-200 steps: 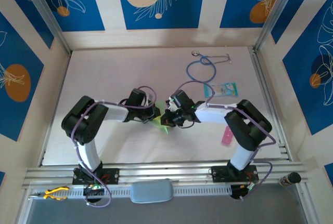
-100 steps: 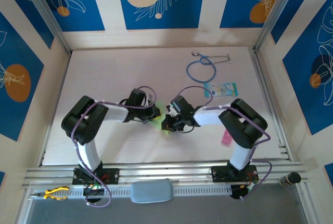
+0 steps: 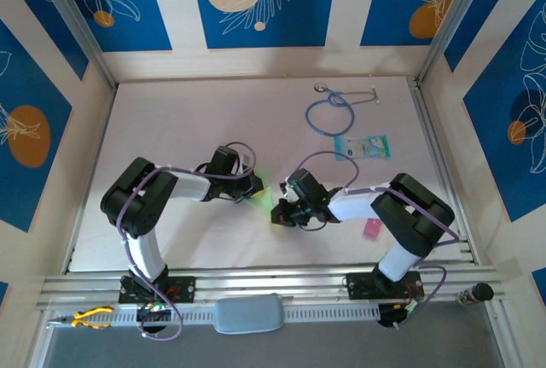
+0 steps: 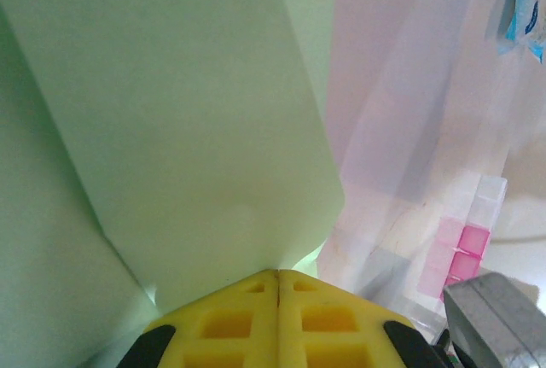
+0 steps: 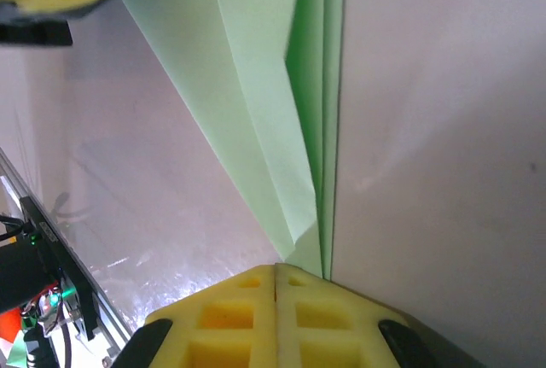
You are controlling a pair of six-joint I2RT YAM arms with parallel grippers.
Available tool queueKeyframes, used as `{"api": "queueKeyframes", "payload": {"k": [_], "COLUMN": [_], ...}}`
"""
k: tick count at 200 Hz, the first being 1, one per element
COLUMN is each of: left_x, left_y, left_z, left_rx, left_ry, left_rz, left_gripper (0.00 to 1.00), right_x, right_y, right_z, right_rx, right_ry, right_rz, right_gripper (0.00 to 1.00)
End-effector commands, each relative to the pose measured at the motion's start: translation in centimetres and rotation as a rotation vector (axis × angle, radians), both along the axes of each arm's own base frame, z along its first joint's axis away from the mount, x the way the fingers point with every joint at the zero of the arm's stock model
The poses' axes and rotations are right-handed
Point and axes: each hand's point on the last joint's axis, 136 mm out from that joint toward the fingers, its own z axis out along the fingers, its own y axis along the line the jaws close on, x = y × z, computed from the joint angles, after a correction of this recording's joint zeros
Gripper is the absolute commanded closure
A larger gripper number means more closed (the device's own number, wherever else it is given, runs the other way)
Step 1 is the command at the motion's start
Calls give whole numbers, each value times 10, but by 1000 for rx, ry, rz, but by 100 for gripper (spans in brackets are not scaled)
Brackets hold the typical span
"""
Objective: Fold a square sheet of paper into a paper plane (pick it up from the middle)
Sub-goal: Fourth fold the wing at the center of the table.
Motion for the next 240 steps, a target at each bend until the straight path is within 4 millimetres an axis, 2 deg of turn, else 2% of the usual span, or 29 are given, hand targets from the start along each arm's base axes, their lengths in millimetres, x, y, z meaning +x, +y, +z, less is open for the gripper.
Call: {"api": "queueKeyframes", "payload": {"k": [1,21,47,63,77,102,142,167,192,240], "left_x": [-2,-3,-2,-2,-2,-1,-1,-1,-1,3], "left_y": [19,19,19,19,18,17,17,17,17,14], "left_z": [-23,-20,-16,-14,-14,-14,-14,-14,-13,-6], "left_rx": [81,75,69,69,66,62,63,61,60,50], "left_ry": [38,33,21,14,14,16,16,14,14,-4], "left_rz": [61,58,58,58,59,60,58,58,57,49], "left_gripper": [96,96,96,96,96,96,96,96,96,95], "right_x": [-29,-22,-4,12,29,52,71,74,75,52], "right_y": [-20,-17,-9,-8,-10,7,24,27,16,-1], "right_z": [-15,5,47,56,53,51,42,32,13,-20], "right_rx": [-71,-42,23,13,-1,55,55,31,-37,-99], "right_ry": [92,32,-101,-138,-112,-93,-69,-47,-27,58], "right_rz": [14,7,2,-24,-72,-110,-126,-130,-152,-150], "right_gripper": [98,98,98,98,99,100,100,100,100,100]}}
